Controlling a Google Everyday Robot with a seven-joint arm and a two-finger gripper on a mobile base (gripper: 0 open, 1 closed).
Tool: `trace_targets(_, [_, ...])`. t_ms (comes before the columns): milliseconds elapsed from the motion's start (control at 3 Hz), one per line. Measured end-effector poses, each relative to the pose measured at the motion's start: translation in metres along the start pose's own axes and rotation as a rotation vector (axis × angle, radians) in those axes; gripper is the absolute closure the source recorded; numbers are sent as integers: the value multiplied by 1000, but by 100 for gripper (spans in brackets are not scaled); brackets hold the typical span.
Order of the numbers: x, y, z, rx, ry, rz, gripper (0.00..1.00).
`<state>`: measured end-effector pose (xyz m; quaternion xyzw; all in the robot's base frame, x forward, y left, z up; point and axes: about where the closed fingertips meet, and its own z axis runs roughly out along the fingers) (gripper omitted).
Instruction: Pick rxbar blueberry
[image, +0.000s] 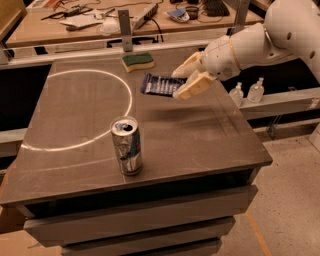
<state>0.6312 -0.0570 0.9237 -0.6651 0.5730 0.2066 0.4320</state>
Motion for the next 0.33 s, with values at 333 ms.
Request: trace_targets(333, [0, 0, 0, 0, 0, 0, 100])
